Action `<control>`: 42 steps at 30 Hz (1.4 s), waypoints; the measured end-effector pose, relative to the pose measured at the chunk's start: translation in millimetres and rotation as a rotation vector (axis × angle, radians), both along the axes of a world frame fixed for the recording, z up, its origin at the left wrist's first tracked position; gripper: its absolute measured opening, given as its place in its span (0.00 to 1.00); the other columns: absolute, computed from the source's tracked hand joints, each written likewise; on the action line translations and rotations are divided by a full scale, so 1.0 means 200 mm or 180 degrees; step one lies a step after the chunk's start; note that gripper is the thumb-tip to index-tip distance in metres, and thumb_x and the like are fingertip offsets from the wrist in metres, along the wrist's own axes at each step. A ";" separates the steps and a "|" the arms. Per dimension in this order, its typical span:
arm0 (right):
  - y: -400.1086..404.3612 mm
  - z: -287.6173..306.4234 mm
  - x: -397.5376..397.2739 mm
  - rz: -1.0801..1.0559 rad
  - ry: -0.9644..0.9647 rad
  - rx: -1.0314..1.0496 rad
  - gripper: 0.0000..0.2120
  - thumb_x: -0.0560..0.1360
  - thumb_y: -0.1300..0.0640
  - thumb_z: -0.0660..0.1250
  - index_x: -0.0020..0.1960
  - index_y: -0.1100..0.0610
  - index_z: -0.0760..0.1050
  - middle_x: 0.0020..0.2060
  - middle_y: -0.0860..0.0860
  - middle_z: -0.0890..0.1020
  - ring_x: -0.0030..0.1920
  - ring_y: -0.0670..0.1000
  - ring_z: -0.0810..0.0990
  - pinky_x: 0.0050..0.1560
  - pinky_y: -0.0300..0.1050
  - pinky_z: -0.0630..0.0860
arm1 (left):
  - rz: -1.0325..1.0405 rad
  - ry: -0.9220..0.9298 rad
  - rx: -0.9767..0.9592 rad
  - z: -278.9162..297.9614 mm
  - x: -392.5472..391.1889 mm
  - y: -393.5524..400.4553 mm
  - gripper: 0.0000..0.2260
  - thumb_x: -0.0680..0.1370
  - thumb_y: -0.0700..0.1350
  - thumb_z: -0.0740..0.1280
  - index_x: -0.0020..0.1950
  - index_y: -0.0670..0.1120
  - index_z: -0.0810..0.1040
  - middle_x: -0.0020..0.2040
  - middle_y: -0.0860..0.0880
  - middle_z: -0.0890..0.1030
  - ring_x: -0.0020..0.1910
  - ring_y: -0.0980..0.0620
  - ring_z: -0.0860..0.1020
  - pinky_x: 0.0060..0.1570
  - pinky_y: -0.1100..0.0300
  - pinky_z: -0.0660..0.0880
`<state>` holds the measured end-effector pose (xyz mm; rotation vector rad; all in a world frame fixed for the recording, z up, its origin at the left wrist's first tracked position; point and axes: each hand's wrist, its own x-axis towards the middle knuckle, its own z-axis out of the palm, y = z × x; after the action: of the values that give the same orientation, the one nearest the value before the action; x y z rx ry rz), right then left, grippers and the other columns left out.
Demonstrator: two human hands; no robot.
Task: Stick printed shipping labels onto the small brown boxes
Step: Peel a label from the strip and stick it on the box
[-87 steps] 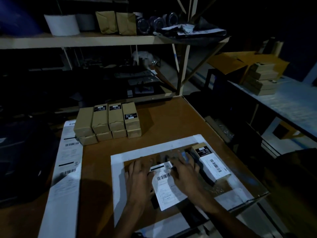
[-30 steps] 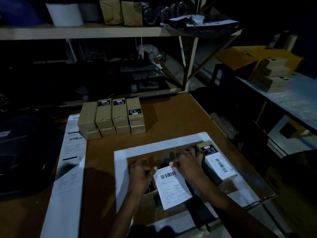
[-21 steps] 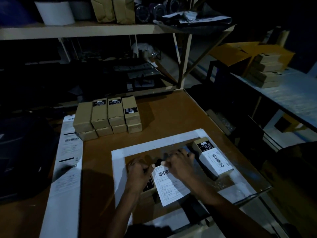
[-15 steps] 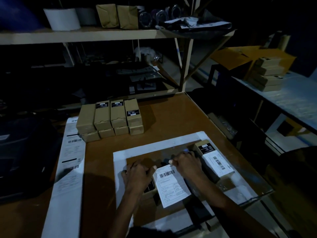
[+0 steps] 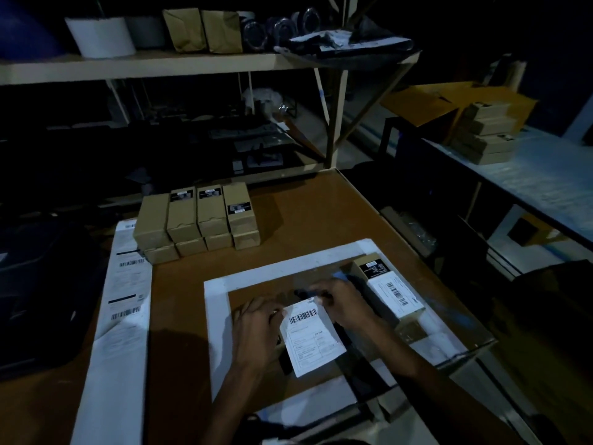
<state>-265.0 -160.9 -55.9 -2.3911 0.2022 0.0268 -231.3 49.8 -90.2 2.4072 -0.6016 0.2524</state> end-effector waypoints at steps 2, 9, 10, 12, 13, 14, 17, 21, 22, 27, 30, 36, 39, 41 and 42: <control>-0.01 -0.01 -0.06 0.0111 -0.0125 0.0402 0.21 0.78 0.70 0.67 0.69 0.59 0.76 0.66 0.52 0.78 0.63 0.45 0.74 0.68 0.36 0.70 | -0.0173 0.0052 0.0153 -0.04 -0.03 0.01 0.09 0.77 0.49 0.71 0.57 0.52 0.84 0.56 0.52 0.83 0.54 0.50 0.80 0.54 0.49 0.76; -0.09 -0.15 -0.20 0.0239 -0.0217 0.0814 0.33 0.77 0.72 0.63 0.68 0.38 0.70 0.66 0.45 0.77 0.67 0.44 0.75 0.65 0.46 0.76 | -0.0546 -0.0411 0.0336 -0.08 -0.11 0.08 0.18 0.82 0.52 0.54 0.66 0.54 0.79 0.70 0.55 0.76 0.69 0.53 0.72 0.66 0.54 0.63; -0.10 -0.15 -0.21 0.0247 -0.0194 0.0883 0.34 0.76 0.74 0.63 0.67 0.37 0.71 0.67 0.43 0.77 0.68 0.44 0.74 0.65 0.45 0.76 | -0.0554 -0.0411 0.0331 -0.08 -0.11 0.08 0.18 0.82 0.52 0.54 0.67 0.54 0.78 0.71 0.55 0.75 0.70 0.54 0.71 0.67 0.54 0.63; -0.11 -0.16 -0.23 0.0320 -0.0136 0.0967 0.36 0.75 0.75 0.63 0.67 0.36 0.71 0.68 0.40 0.76 0.70 0.41 0.72 0.66 0.40 0.74 | -0.0549 -0.0381 0.0276 -0.09 -0.09 0.09 0.18 0.83 0.54 0.55 0.67 0.55 0.77 0.71 0.56 0.75 0.71 0.55 0.70 0.67 0.54 0.63; -0.11 -0.16 -0.23 0.0363 -0.0143 0.0966 0.36 0.75 0.75 0.63 0.67 0.36 0.72 0.68 0.39 0.75 0.70 0.38 0.71 0.67 0.36 0.71 | -0.0553 -0.0368 0.0239 -0.10 -0.08 0.09 0.18 0.82 0.56 0.55 0.67 0.55 0.78 0.70 0.57 0.75 0.71 0.56 0.70 0.67 0.55 0.63; -0.11 -0.15 -0.23 0.0406 -0.0161 0.0948 0.36 0.74 0.76 0.64 0.67 0.38 0.72 0.68 0.39 0.74 0.70 0.37 0.69 0.68 0.34 0.69 | -0.0566 -0.0354 0.0200 -0.10 -0.07 0.10 0.18 0.82 0.57 0.56 0.66 0.55 0.79 0.70 0.57 0.75 0.71 0.56 0.70 0.66 0.56 0.64; -0.13 -0.13 -0.21 0.0499 -0.0080 0.0916 0.34 0.73 0.77 0.66 0.70 0.46 0.73 0.72 0.42 0.69 0.72 0.41 0.67 0.67 0.32 0.70 | -0.0649 -0.0394 0.0092 -0.11 -0.04 0.09 0.18 0.81 0.59 0.58 0.63 0.55 0.82 0.68 0.57 0.77 0.70 0.57 0.71 0.66 0.56 0.65; -0.17 -0.13 -0.17 0.0771 0.0166 0.0904 0.38 0.71 0.76 0.69 0.73 0.45 0.72 0.75 0.39 0.63 0.73 0.38 0.62 0.65 0.34 0.72 | -0.0539 -0.0684 0.0171 -0.06 0.00 0.06 0.16 0.80 0.56 0.60 0.58 0.52 0.85 0.61 0.53 0.82 0.62 0.54 0.79 0.63 0.51 0.72; -0.17 -0.12 -0.16 0.0785 0.0135 0.0917 0.38 0.70 0.77 0.69 0.72 0.46 0.72 0.74 0.39 0.64 0.73 0.37 0.61 0.66 0.34 0.71 | -0.0479 -0.0733 0.0221 -0.03 0.02 0.05 0.16 0.80 0.56 0.61 0.57 0.52 0.85 0.59 0.53 0.83 0.60 0.54 0.80 0.61 0.51 0.72; -0.14 -0.12 -0.07 0.0564 -0.0382 0.1153 0.34 0.70 0.72 0.74 0.65 0.40 0.76 0.69 0.47 0.75 0.73 0.46 0.69 0.72 0.47 0.71 | -0.0560 -0.0362 0.0479 0.08 0.15 0.05 0.17 0.81 0.59 0.59 0.54 0.54 0.85 0.46 0.56 0.86 0.46 0.59 0.81 0.53 0.52 0.76; -0.13 -0.12 -0.03 0.0510 -0.0438 0.1072 0.28 0.76 0.67 0.70 0.63 0.36 0.78 0.69 0.47 0.74 0.73 0.48 0.69 0.71 0.56 0.72 | -0.0728 -0.0679 0.1529 0.10 0.22 0.04 0.13 0.82 0.50 0.63 0.66 0.56 0.77 0.46 0.54 0.84 0.46 0.54 0.82 0.53 0.53 0.77; -0.11 -0.07 0.05 0.0511 -0.0408 0.1052 0.21 0.76 0.70 0.66 0.62 0.51 0.81 0.65 0.47 0.75 0.68 0.43 0.71 0.69 0.47 0.71 | -0.0563 0.0436 0.0018 0.12 0.27 0.02 0.22 0.81 0.60 0.56 0.44 0.51 0.85 0.36 0.54 0.83 0.37 0.61 0.80 0.42 0.55 0.77; -0.08 -0.04 0.07 0.0388 -0.0343 0.1276 0.19 0.79 0.69 0.63 0.60 0.49 0.81 0.59 0.46 0.81 0.60 0.38 0.78 0.60 0.37 0.75 | -0.0505 0.0645 -0.0232 0.11 0.33 0.04 0.31 0.78 0.66 0.50 0.44 0.50 0.87 0.38 0.54 0.85 0.38 0.60 0.80 0.43 0.54 0.77; -0.08 -0.02 0.10 0.0375 -0.0296 0.1323 0.16 0.80 0.68 0.62 0.60 0.52 0.80 0.57 0.47 0.82 0.57 0.40 0.79 0.56 0.37 0.76 | -0.0505 0.0703 -0.0340 0.13 0.35 0.04 0.31 0.78 0.66 0.49 0.46 0.49 0.88 0.39 0.53 0.85 0.38 0.59 0.81 0.43 0.53 0.78; -0.07 -0.02 0.12 0.0375 -0.0283 0.1310 0.16 0.81 0.67 0.61 0.60 0.53 0.80 0.56 0.48 0.82 0.57 0.41 0.79 0.56 0.38 0.76 | -0.0484 0.0689 -0.0379 0.14 0.36 0.03 0.31 0.79 0.65 0.50 0.46 0.49 0.88 0.39 0.53 0.85 0.38 0.58 0.81 0.43 0.53 0.78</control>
<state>-241.4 -175.7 -59.4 -1.9858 0.0101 0.0152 -159.7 56.4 -61.4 2.2240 -0.6461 -0.0362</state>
